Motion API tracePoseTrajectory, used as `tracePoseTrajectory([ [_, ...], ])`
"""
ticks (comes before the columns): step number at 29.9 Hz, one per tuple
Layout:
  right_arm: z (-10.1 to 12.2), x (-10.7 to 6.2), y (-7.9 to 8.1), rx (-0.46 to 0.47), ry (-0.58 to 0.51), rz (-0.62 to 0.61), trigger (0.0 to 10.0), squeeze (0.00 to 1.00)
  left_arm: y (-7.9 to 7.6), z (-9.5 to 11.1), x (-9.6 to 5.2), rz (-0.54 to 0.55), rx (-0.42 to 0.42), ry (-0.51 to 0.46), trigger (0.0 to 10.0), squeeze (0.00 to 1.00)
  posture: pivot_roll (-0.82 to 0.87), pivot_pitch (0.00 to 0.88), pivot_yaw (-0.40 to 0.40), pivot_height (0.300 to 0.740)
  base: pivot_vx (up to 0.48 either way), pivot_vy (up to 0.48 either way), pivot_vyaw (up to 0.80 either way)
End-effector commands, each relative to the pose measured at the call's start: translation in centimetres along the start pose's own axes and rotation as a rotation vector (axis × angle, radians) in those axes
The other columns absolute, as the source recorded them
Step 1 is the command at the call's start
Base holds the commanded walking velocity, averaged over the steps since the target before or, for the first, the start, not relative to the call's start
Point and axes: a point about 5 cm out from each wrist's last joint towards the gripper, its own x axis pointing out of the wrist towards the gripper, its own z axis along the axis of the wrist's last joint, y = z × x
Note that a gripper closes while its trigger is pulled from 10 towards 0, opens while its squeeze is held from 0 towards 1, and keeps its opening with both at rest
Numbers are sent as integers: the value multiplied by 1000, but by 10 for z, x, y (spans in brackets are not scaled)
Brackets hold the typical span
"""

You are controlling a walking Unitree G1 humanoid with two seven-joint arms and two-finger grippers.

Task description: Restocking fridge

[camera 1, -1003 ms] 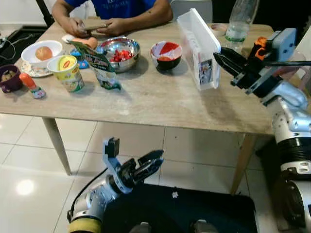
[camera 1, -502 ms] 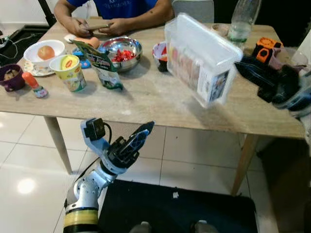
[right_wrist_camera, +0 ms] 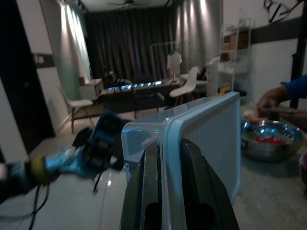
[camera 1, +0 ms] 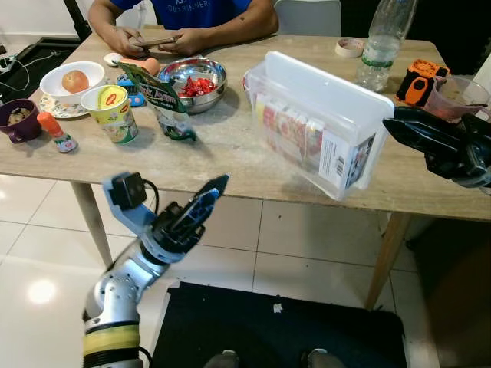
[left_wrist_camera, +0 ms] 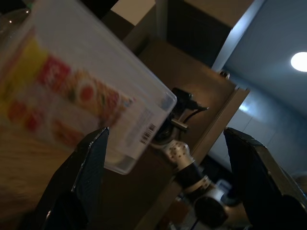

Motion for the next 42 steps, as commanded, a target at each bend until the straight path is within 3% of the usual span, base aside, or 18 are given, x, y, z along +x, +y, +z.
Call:
tracePoseTrajectory([
  [1, 9, -3, 2, -13, -9, 30, 0, 0, -5, 11, -2, -9, 33, 22, 10000, 0, 31, 129, 0, 740, 0, 0, 0],
  [9, 11, -5, 6, 13, 26, 68, 0, 0, -12, 36, -8, -6, 102, 98, 10000, 0, 28, 131, 3, 740, 0, 0, 0],
  [11, 7, -4, 12, 41, 47, 103, 0, 0, -18, 56, -13, 2, 156, 166, 10000, 0, 22, 129, 6, 740, 0, 0, 0],
  [14, 5, -1, 18, 70, 55, 141, 0, 0, -24, 68, -16, 3, 189, 245, 10000, 0, 21, 127, 7, 740, 0, 0, 0],
  [22, 6, 2, 28, 109, 62, 205, 0, 0, -33, 85, -19, -1, 229, 382, 10000, 0, 16, 121, 10, 740, 0, 0, 0],
  [24, 11, 8, 40, 135, 57, 283, 0, 0, -38, 92, -17, -33, 244, 488, 10000, 0, 8, 121, 13, 740, 0, 0, 0],
  [33, 16, 17, 51, 165, 61, 365, 0, 0, -39, 98, -13, -50, 260, 553, 10000, 0, 0, 125, 13, 740, 0, 0, 0],
  [42, 17, 38, 70, 236, 37, 498, 0, 0, -38, 94, -6, -62, 323, 720, 10000, 0, -10, 131, 8, 740, 0, 0, 0],
])
